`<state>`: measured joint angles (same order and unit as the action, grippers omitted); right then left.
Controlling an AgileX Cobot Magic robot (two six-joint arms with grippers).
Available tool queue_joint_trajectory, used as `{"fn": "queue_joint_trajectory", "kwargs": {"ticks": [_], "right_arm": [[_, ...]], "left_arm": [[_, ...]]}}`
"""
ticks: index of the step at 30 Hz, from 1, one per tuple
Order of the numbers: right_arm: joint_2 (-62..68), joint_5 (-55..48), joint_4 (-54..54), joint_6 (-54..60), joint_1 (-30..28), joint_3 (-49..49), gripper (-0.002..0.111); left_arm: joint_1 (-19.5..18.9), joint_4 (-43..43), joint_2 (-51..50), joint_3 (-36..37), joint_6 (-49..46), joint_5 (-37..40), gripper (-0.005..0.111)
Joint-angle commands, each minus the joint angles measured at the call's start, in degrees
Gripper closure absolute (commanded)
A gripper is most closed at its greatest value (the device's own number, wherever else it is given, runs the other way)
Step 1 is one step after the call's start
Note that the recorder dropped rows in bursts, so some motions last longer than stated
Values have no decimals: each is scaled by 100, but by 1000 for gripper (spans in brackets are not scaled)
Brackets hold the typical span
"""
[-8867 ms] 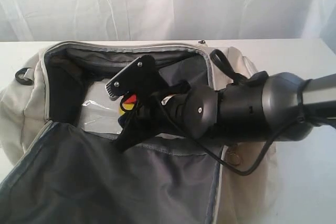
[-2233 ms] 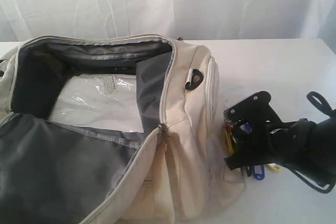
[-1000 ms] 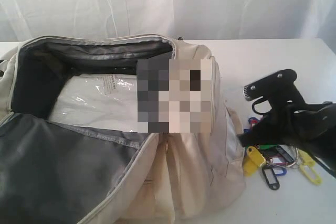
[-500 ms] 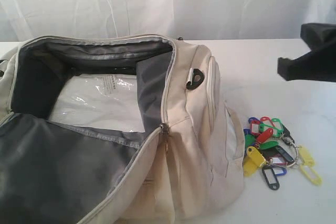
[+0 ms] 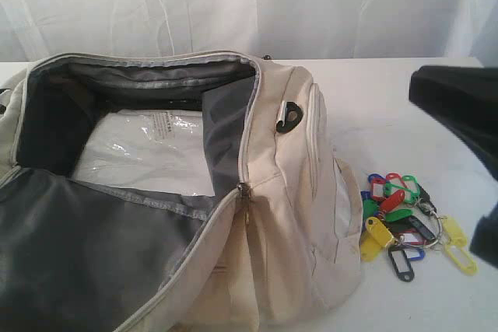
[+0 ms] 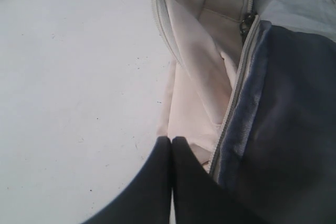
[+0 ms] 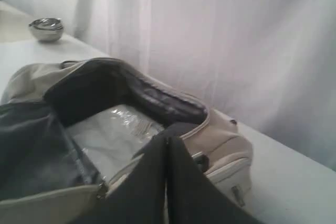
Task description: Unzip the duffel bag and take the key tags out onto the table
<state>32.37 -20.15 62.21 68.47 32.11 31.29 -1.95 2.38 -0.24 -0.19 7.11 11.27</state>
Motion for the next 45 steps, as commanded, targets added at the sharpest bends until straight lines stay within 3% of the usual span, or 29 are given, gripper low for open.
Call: {"fn": "queue_joint_trajectory", "kwargs": {"ticks": [1, 5, 17, 41, 45], "right_arm": [[-118, -776, -397, 65, -21, -4, 108], [-274, -670, -695, -379, -21, -15, 108], [-913, 1444, -679, -1713, -21, -1000, 108], [-993, 1244, -692, -1733, -34, -1084, 108], [-1117, 889, -878, -1719, -435, -1084, 108]], "left_arm": [[-20, -41, 24, 19, 39, -22, 107], [-20, -41, 24, 19, 39, -22, 107], [-20, -41, 24, 19, 39, -22, 107], [-20, -41, 24, 19, 39, -22, 107], [-20, -41, 24, 19, 39, -22, 107]]}}
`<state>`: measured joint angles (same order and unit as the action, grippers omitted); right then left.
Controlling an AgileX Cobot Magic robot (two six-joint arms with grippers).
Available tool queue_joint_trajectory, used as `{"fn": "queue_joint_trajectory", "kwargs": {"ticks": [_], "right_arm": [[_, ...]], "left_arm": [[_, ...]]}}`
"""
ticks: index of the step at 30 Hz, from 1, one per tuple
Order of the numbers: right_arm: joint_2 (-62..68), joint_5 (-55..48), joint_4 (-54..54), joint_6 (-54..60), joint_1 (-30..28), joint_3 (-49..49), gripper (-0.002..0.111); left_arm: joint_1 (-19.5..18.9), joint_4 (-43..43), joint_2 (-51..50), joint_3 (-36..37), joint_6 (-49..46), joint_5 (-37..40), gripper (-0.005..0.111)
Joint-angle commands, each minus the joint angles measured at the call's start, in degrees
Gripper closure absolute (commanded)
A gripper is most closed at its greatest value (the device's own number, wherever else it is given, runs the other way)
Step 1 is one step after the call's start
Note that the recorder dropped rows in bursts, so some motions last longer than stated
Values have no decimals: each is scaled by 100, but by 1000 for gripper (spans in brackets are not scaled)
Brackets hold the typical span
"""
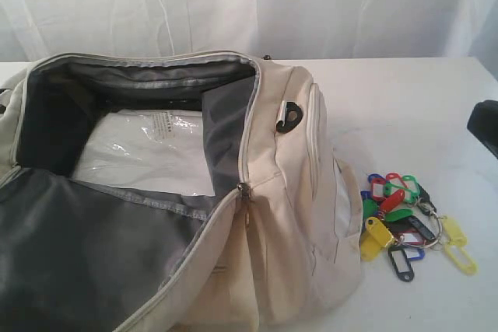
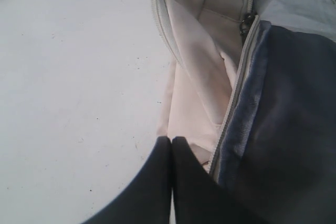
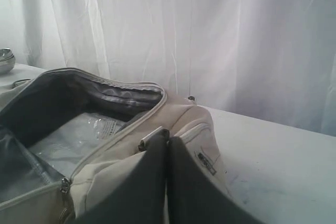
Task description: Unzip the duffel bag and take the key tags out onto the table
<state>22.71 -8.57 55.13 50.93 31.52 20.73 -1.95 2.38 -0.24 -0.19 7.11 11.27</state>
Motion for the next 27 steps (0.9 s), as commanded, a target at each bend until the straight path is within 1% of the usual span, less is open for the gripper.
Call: {"fn": "queue_joint_trajectory", "kwargs": {"ticks": [1, 5, 12, 14, 21, 22, 23, 24, 25, 26, 27], "right_arm": [[-215, -438, -242, 35, -566, -29, 108], [-618, -1093, -518, 35, -1433, -29, 108], [-1670, -1442, -571, 35, -2598, -254, 108], [-1873, -1485, -571, 21, -2707, -305, 108], [-1969, -1493, -633, 0, -2707, -356, 108], [-1969, -1431, -665, -154, -2707, -428, 108], [-1969, -1400, -889, -437, -2707, -489, 108], [-1969, -1400, -1865, -1464, -2707, -626, 108], [-1969, -1387, -2576, -2239, -2707, -720, 108], [-1969, -1229, -4029, -3831, -2707, -942, 108], [-1969, -897, -5271, -5093, -2707, -1163, 108]], "left_arm": [[-20, -41, 24, 19, 39, -22, 107], [-20, -41, 24, 19, 39, -22, 107], [-20, -41, 24, 19, 39, -22, 107], [-20, -41, 24, 19, 39, -22, 107], [-20, -41, 24, 19, 39, -22, 107], [-20, -41, 24, 19, 39, -22, 107], [-20, -41, 24, 19, 39, -22, 107], [-20, -41, 24, 19, 39, -22, 107], [-20, -41, 24, 19, 39, -22, 107], [-20, -41, 24, 19, 39, -22, 107], [-20, -41, 24, 19, 39, -22, 107]]}}
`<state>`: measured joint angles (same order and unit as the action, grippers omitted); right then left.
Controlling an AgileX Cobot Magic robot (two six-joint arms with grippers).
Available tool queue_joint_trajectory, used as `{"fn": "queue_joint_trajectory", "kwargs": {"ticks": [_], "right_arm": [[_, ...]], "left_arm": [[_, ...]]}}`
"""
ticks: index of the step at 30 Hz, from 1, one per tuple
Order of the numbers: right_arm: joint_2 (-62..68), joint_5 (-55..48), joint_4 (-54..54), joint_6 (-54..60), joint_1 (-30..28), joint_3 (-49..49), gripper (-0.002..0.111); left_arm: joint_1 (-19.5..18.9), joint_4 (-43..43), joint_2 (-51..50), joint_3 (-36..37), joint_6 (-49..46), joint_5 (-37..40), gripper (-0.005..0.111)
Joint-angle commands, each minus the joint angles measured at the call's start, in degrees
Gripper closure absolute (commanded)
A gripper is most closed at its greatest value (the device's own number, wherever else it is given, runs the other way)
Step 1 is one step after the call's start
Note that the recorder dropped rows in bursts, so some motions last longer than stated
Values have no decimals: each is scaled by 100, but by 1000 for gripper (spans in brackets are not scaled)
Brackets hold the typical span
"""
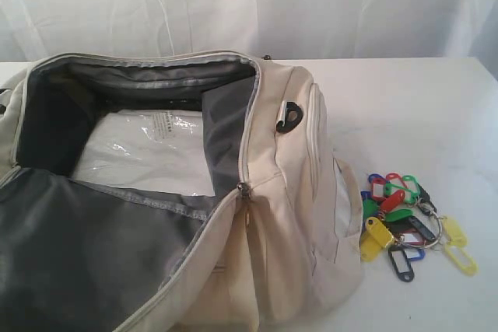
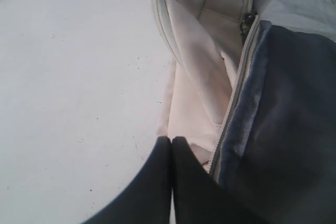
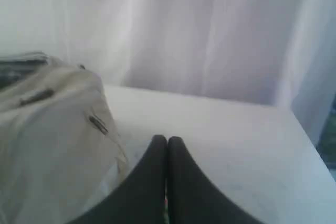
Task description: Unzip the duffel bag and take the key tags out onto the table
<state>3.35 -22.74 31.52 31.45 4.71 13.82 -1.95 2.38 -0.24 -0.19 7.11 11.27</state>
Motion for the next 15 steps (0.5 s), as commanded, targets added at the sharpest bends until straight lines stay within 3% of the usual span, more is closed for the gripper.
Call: {"fn": "queue_joint_trajectory", "kwargs": {"ticks": [1, 4, 15], "right_arm": [[-34, 808, -3354, -3637, -26, -593, 108], [-34, 1871, -3749, -3918, -26, -1170, 108], [-34, 1168, -4038, -3918, -26, -1382, 108]], "left_arm": [[-20, -41, 24, 19, 39, -22, 107], [-20, -41, 24, 19, 39, -22, 107], [-20, -41, 24, 19, 39, -22, 107]]}}
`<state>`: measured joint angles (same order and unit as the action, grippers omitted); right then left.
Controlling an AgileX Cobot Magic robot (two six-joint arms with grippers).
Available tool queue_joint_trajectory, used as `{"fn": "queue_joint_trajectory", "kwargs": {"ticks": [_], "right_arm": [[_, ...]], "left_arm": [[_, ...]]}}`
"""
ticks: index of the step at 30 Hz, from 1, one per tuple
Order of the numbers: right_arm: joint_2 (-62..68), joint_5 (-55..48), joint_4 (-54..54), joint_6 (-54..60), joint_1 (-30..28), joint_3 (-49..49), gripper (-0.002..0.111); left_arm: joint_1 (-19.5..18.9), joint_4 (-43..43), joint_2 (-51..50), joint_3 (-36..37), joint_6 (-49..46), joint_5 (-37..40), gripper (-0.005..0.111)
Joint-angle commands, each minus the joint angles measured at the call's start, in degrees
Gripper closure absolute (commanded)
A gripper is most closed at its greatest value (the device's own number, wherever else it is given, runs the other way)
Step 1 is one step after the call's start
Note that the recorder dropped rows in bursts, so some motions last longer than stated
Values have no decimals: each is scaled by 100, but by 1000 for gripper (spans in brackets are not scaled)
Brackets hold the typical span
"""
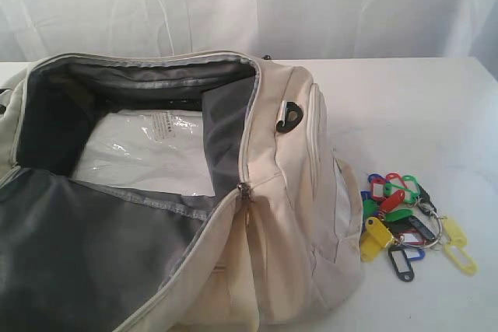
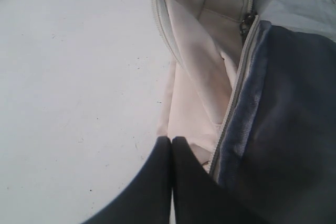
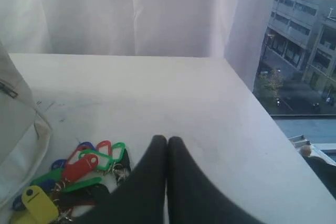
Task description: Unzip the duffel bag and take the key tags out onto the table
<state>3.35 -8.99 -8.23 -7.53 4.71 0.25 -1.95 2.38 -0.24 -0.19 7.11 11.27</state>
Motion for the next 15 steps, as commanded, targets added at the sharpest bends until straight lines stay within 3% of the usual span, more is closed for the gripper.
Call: {"fn": "queue_joint_trajectory", "kwargs": {"ticks": [1, 15], "right_arm": [[-34, -306, -64, -20, -26, -25, 108], [-34, -812, 355, 599, -26, -25, 108]], "left_arm": [[-20, -41, 24, 19, 39, -22, 107], [-20, -41, 24, 19, 39, -22, 107]]}}
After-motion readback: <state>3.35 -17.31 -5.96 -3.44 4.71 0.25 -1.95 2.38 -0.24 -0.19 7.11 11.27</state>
